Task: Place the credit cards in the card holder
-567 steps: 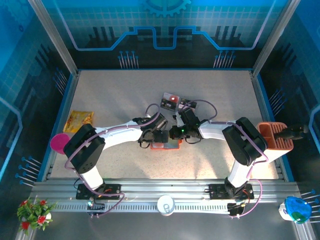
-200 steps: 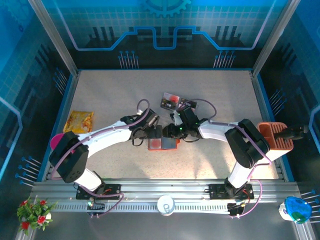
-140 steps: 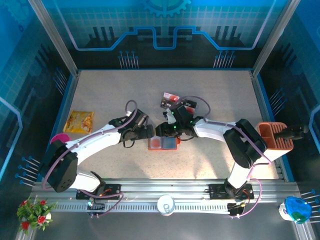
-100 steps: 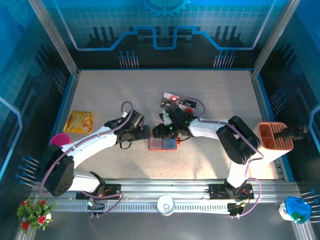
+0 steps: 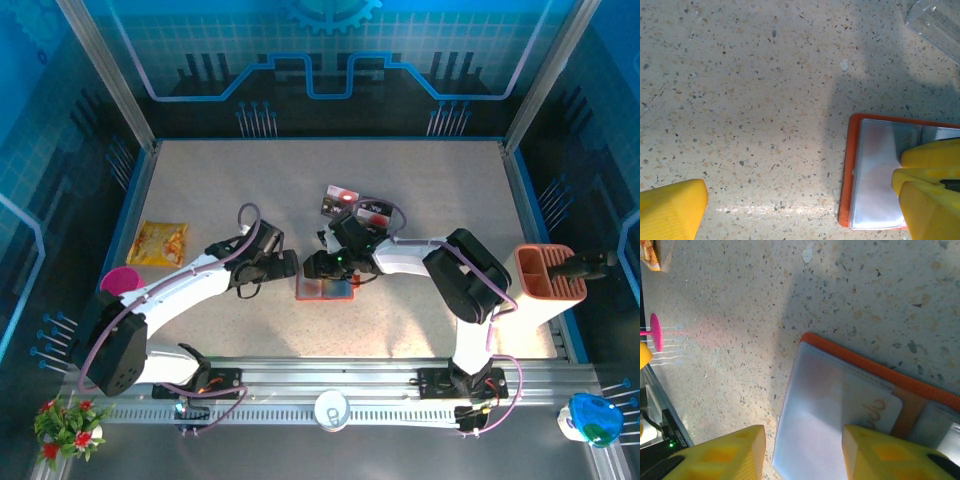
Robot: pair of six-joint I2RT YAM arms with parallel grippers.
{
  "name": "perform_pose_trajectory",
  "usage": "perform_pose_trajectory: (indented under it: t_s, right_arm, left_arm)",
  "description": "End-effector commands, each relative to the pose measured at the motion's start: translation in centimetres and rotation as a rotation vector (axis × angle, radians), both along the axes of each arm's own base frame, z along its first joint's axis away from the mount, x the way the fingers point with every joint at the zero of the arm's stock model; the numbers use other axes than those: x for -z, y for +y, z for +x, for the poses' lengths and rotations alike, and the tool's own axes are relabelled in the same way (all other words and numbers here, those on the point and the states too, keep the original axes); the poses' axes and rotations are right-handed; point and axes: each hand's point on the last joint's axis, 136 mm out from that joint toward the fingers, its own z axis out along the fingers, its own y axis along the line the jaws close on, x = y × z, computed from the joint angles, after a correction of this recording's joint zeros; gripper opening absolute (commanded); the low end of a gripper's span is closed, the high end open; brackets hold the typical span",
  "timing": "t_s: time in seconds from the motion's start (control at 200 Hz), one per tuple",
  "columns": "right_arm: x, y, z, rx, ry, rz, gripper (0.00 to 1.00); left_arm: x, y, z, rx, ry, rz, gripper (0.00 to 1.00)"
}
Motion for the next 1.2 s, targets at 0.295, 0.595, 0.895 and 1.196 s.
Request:
perform_pose_trajectory:
  t_s: [0.295,0.595,0.895,1.196]
  right_arm:
    - [-7.5,-2.8,3.4,0.073,-0.105,0.158,0.45]
    - [-10.3,-12.3,6.8,0.077,-0.333,-0.238,0.45]
    - [-9.3,-15.6,7.4,-0.137,-0.412,-0.558,0.36]
    - [-6.6,-15.7,8.0,-0.281,-0.446,-0.796,0.33]
  left_arm:
    - [-0.1,-0.9,0.6,0.024,0.011,-0.029,0.99]
    - [-1.0,-1.4,1.1,0.027,-0.007,-0.047,0.99]
    - [-0.3,-1.6,0.9,0.023,0.012,-0.058,0.99]
    - [0.1,-1.7,0.8,0.03,0.024,-0.054,0.99]
